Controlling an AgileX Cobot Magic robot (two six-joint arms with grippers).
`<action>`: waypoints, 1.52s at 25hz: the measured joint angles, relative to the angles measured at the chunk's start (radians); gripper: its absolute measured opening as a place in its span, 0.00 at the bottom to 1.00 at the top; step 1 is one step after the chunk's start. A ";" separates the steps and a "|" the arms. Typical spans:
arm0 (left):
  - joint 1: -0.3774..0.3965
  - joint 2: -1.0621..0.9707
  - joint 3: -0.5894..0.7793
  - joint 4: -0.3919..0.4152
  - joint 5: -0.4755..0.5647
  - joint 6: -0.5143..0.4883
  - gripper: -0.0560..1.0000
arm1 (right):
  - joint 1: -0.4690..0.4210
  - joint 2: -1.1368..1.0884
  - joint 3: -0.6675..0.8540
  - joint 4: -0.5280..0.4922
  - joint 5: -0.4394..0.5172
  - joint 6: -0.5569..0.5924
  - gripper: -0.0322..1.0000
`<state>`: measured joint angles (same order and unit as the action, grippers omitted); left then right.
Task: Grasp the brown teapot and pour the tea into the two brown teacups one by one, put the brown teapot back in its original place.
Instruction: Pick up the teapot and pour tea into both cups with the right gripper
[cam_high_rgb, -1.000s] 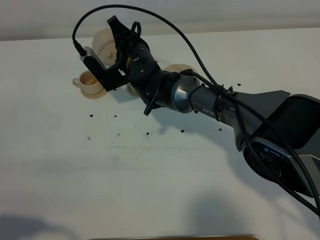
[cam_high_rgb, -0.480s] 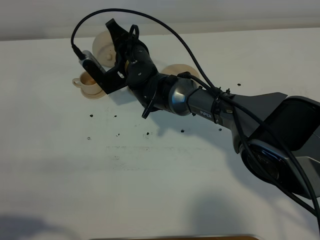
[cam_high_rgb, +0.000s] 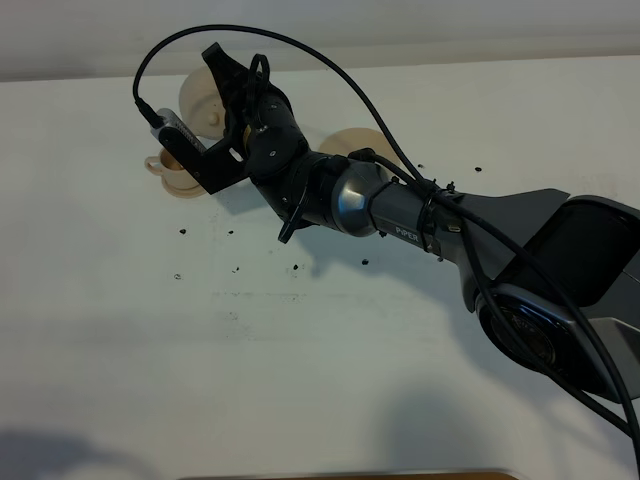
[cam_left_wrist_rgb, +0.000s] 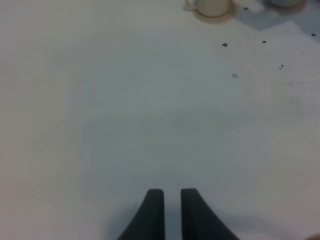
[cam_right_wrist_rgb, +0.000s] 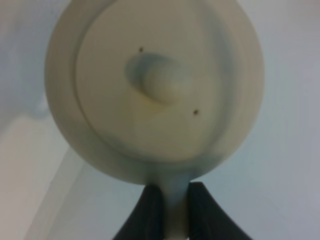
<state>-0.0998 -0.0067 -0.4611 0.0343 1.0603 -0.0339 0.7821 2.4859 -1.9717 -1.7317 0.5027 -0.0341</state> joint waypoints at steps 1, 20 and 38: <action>0.000 0.000 0.000 0.000 0.000 0.000 0.12 | 0.000 0.000 0.000 0.000 0.000 -0.001 0.15; 0.000 0.000 0.000 0.000 0.000 0.000 0.12 | 0.011 0.000 0.000 0.000 0.010 -0.075 0.15; 0.000 0.000 0.000 0.000 0.000 0.000 0.11 | 0.020 0.000 0.000 0.001 0.020 -0.105 0.15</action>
<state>-0.0998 -0.0067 -0.4611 0.0343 1.0603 -0.0339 0.8018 2.4859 -1.9717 -1.7308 0.5228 -0.1393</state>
